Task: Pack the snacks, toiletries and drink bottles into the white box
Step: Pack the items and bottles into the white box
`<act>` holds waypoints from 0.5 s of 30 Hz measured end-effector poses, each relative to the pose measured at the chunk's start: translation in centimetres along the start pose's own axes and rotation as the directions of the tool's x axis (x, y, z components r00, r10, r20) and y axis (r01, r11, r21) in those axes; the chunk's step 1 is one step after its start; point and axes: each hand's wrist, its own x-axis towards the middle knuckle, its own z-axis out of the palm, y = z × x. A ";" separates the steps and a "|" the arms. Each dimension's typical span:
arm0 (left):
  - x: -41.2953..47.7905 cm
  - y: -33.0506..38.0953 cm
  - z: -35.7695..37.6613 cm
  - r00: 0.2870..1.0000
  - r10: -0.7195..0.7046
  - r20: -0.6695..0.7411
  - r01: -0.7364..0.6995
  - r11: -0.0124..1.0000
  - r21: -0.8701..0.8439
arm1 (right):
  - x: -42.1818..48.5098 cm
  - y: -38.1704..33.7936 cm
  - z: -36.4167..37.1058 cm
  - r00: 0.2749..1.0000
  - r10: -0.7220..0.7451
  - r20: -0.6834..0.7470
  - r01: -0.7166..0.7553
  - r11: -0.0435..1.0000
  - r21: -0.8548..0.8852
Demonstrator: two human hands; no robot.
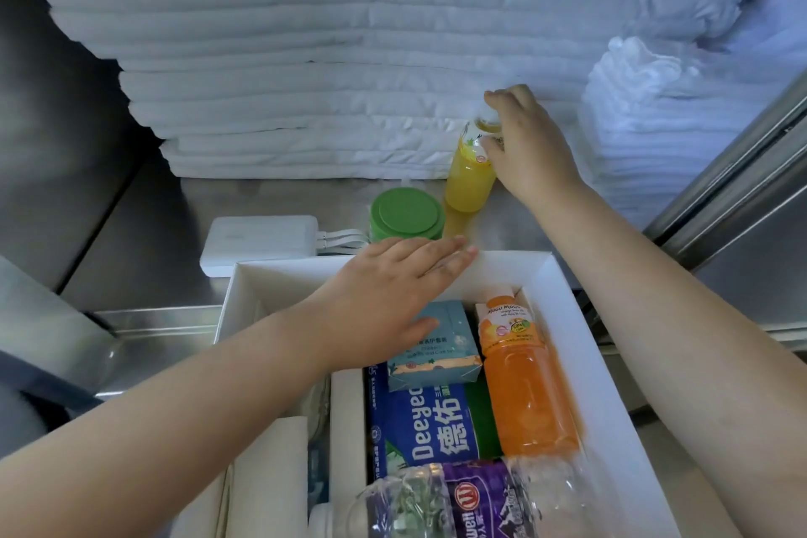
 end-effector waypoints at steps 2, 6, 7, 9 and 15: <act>0.1 0.0 0.1 1.000 0.001 -0.004 -0.001 1.000 0.001 | -0.1 0.0 -0.2 0.999 -0.009 -0.048 0.010 1.000 0.015; 0.0 -0.1 0.2 1.000 -0.002 -0.019 0.002 1.000 -0.004 | -0.8 0.0 -0.5 0.997 -0.020 -0.081 0.021 1.000 0.021; 0.0 -0.1 0.2 1.000 -0.001 -0.023 0.001 1.000 -0.005 | -1.0 0.0 -0.6 0.996 -0.012 -0.085 0.014 1.000 0.025; 0.0 -0.1 0.2 1.000 0.001 -0.024 -0.002 1.000 -0.013 | -1.3 -0.1 -1.0 0.995 -0.002 -0.100 0.006 0.999 0.047; -0.1 -0.7 -0.3 1.000 0.024 -0.004 -0.024 0.998 -0.055 | -3.2 -0.7 -2.0 0.989 -0.031 -0.144 0.047 0.993 0.111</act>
